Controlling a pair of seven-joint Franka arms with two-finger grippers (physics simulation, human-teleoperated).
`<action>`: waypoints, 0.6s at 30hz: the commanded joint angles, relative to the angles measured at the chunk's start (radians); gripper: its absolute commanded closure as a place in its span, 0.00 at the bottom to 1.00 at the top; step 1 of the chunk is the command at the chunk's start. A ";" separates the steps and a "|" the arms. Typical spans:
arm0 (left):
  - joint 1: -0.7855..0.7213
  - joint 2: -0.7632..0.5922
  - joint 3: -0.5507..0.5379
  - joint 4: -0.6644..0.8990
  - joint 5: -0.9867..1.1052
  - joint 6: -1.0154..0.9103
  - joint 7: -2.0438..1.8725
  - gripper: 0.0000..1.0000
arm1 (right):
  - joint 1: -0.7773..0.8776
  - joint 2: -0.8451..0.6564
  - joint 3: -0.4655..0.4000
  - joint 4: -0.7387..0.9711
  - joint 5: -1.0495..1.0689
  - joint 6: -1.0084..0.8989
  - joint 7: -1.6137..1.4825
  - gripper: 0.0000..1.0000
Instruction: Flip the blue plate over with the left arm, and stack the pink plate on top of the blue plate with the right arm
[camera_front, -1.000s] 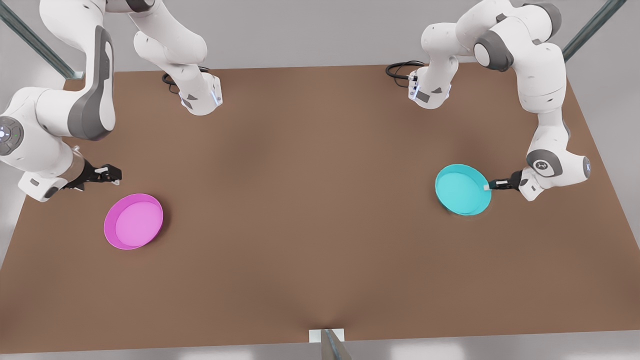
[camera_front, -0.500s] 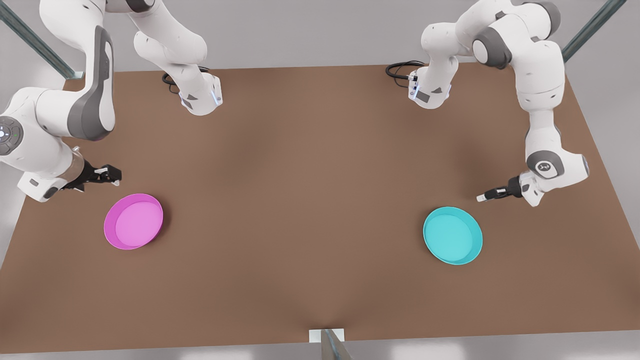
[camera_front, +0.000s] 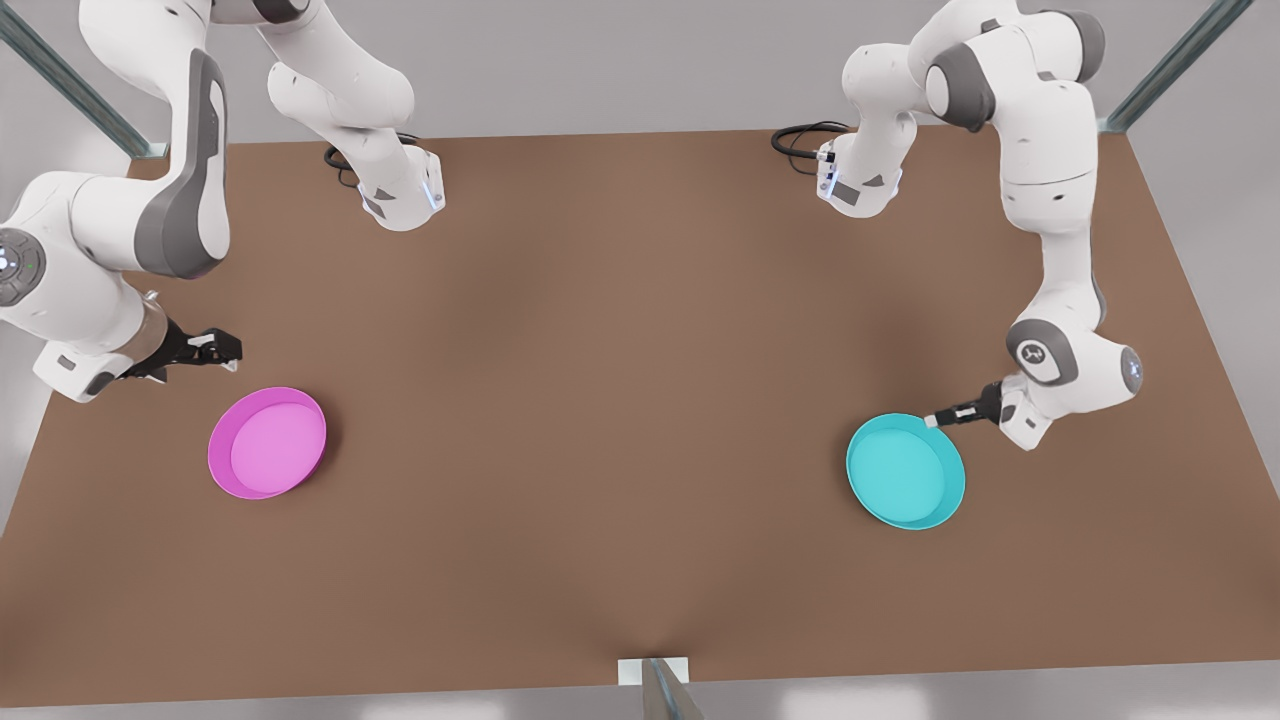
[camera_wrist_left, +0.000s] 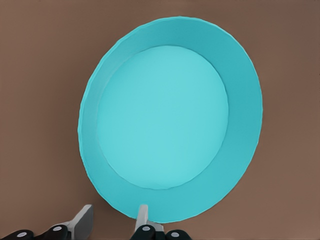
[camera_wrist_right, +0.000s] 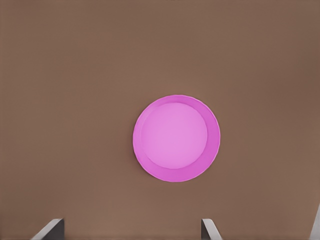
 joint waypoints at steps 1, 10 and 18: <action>0.001 0.001 -0.002 0.005 0.037 0.012 -0.001 0.43 | 0.000 0.001 0.000 0.000 0.000 0.000 0.000 0.00; 0.001 0.032 -0.036 0.008 0.091 0.098 -0.064 0.07 | -0.001 0.001 0.000 -0.002 0.000 0.011 -0.015 0.00; 0.001 0.049 -0.079 -0.014 0.091 0.173 -0.215 0.11 | 0.002 0.000 0.000 -0.003 0.000 0.017 -0.017 0.00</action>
